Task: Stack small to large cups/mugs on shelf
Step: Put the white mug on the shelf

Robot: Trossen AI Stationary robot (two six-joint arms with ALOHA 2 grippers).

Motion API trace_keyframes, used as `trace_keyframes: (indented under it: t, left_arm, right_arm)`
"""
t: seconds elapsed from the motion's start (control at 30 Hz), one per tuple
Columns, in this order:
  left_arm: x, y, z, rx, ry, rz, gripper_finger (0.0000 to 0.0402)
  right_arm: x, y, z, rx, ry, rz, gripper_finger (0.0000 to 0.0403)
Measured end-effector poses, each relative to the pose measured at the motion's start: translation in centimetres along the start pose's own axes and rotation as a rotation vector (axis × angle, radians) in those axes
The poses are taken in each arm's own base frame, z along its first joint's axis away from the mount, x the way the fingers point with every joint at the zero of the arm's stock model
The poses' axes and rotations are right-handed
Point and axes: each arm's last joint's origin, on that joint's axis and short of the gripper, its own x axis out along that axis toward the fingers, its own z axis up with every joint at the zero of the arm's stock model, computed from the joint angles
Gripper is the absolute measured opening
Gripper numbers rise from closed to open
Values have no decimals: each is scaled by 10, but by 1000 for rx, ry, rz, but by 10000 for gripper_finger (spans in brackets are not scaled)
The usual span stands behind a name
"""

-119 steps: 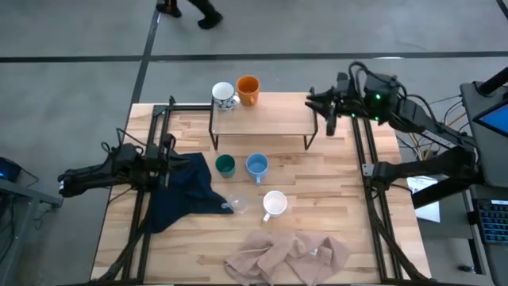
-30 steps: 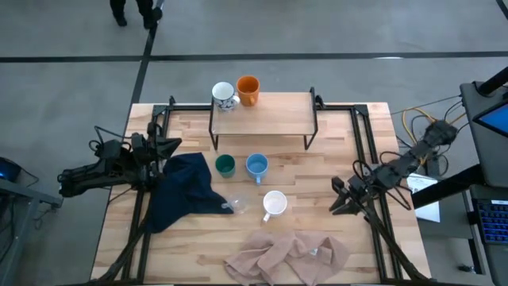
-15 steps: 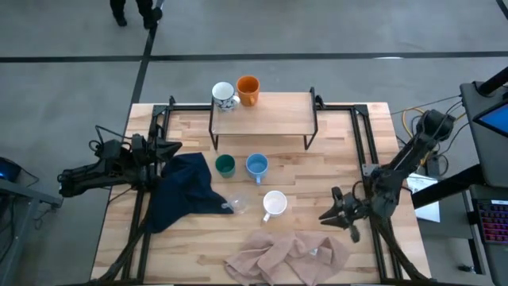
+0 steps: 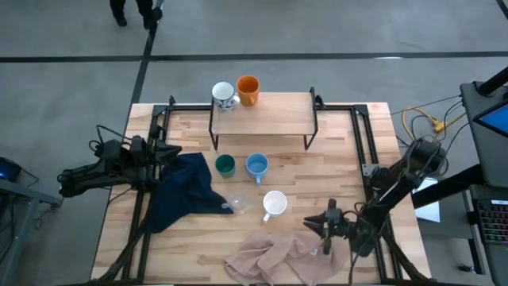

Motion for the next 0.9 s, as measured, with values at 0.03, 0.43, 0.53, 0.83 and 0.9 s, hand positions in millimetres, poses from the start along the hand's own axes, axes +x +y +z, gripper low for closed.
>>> trace_keyframes:
  t: [0.03,0.43,0.53,0.83,0.9]
  left_arm:
    - [0,0,0,0,0,-6,0]
    - [0,-1,0,0,2,-22,0]
    - [0,-1,0,0,3,-27,0]
    - [0,-2,0,-1,5,-63,0]
    - [0,-2,0,-1,5,-63,0]
  right_arm:
    - [2,4,-2,1,-9,-10,68]
    - [44,49,-10,76,-87,-101,68]
    - [55,59,-14,58,-77,-102,68]
    - [69,71,-29,37,-66,-107,91]
    - [72,71,-30,43,-66,-112,103]
